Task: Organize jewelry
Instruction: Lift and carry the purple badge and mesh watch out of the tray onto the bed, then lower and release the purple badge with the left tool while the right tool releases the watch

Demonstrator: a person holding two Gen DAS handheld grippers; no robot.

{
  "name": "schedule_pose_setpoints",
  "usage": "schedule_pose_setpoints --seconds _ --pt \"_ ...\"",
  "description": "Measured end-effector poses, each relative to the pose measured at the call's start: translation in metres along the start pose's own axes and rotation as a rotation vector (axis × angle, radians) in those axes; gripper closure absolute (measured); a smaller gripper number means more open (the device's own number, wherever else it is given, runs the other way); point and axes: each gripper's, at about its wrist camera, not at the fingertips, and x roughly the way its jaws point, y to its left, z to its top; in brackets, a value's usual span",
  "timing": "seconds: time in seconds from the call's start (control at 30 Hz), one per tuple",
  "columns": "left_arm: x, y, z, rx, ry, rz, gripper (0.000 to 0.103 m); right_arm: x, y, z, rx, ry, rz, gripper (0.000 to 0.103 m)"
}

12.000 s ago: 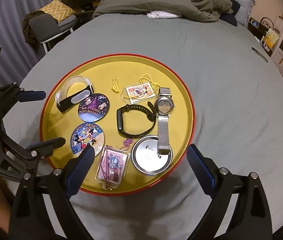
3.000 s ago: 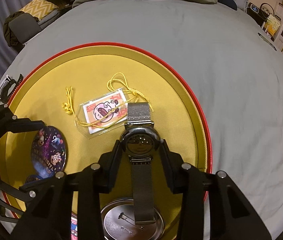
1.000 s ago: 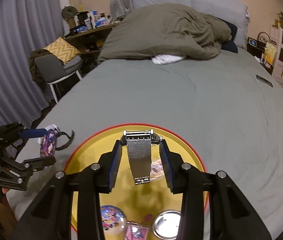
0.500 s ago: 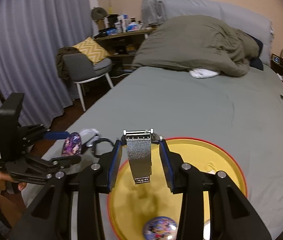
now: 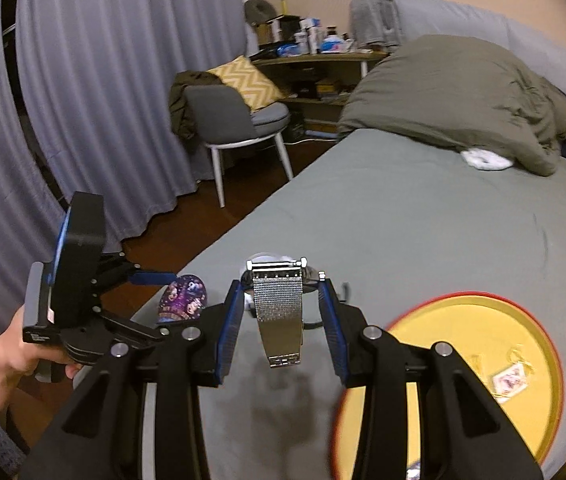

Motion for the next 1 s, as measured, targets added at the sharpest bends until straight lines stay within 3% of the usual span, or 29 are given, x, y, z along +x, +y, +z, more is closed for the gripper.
schedule_pose_setpoints --seconds 0.23,0.43,0.73,1.0 --pt "0.027 0.023 -0.020 0.014 0.083 0.020 0.031 0.047 0.031 -0.013 -0.024 0.049 0.028 0.066" --pt "0.056 0.020 -0.034 0.063 0.172 0.004 0.031 0.088 0.041 -0.041 -0.041 0.150 0.021 0.066" --pt "0.065 0.022 -0.034 0.077 0.173 -0.007 0.030 0.114 0.033 -0.069 -0.024 0.243 0.014 0.066" --pt "0.065 0.015 -0.030 0.074 0.179 0.006 0.022 0.129 0.034 -0.085 -0.014 0.329 0.017 0.066"
